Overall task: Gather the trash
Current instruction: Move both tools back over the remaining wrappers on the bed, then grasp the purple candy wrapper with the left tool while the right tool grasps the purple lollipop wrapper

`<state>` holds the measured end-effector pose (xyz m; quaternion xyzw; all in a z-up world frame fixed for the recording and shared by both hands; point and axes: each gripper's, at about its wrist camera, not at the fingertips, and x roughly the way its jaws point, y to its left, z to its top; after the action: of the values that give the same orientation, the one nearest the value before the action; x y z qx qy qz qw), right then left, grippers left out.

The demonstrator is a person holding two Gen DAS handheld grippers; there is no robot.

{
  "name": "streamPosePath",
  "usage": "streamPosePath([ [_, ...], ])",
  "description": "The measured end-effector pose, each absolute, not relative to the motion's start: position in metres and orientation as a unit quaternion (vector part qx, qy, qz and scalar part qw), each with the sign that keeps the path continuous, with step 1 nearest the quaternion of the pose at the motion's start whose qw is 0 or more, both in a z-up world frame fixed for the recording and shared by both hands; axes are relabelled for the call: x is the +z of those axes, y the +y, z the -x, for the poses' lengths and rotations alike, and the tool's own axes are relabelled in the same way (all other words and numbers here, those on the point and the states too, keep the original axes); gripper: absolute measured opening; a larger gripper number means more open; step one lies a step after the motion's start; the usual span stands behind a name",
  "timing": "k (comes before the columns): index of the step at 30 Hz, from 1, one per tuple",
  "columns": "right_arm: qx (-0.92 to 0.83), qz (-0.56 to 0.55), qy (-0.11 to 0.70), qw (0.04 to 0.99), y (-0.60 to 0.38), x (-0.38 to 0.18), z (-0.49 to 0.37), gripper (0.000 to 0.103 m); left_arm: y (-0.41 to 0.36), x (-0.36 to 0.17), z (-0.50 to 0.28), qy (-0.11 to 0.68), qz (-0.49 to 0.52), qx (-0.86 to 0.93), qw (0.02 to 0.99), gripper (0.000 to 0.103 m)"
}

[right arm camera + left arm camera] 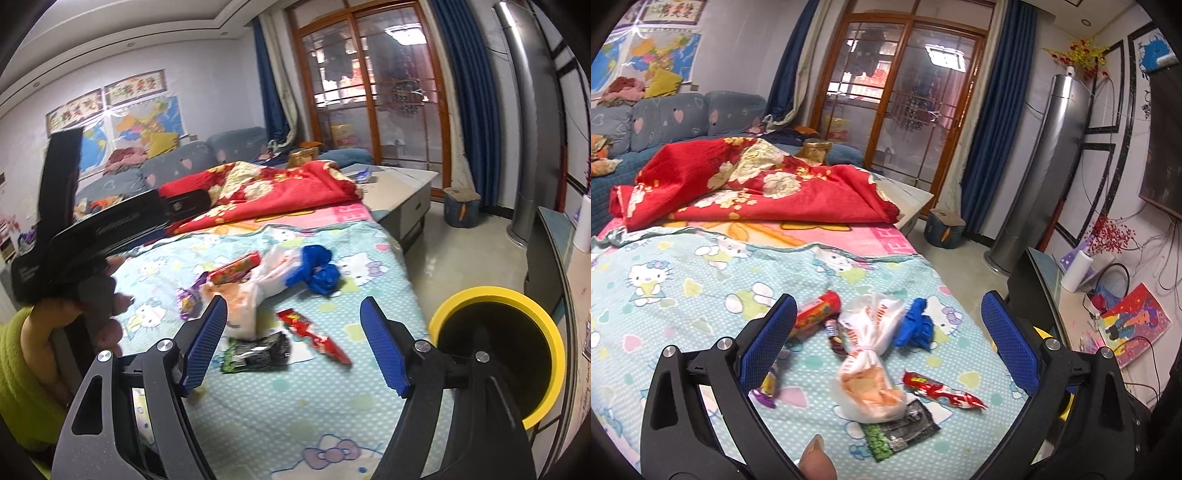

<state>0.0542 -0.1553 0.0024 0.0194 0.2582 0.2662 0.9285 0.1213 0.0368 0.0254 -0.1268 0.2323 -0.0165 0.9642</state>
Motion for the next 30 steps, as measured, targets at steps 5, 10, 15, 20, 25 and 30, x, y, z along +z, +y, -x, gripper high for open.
streamPosePath([
  [5, 0.303, -0.011, 0.263, 0.916, -0.138, 0.002, -0.047, 0.073, 0.055, 0.024, -0.122, 0.237, 0.123, 0.005, 0.964, 0.092],
  [10, 0.344, 0.009, 0.273, 0.898, -0.117, -0.001, -0.041, 0.073, 0.073, 0.02, -0.124, 0.246, 0.099, 0.029, 0.964, 0.092],
  [15, 0.376, 0.031, 0.305, 0.875, -0.093, -0.013, -0.041, 0.073, 0.096, 0.007, -0.121, 0.262, 0.092, 0.042, 0.96, 0.092],
  [20, 0.397, 0.059, 0.34, 0.85, -0.069, -0.032, -0.037, 0.073, 0.109, -0.008, -0.117, 0.279, 0.065, 0.05, 0.957, 0.092],
  [25, 0.408, 0.076, 0.366, 0.833, -0.05, -0.048, -0.039, 0.066, 0.125, -0.026, -0.119, 0.307, 0.081, 0.055, 0.947, 0.092],
  [30, 0.409, 0.07, 0.405, 0.815, -0.04, -0.067, -0.044, 0.06, 0.128, -0.043, -0.126, 0.338, 0.088, 0.036, 0.936, 0.092],
])
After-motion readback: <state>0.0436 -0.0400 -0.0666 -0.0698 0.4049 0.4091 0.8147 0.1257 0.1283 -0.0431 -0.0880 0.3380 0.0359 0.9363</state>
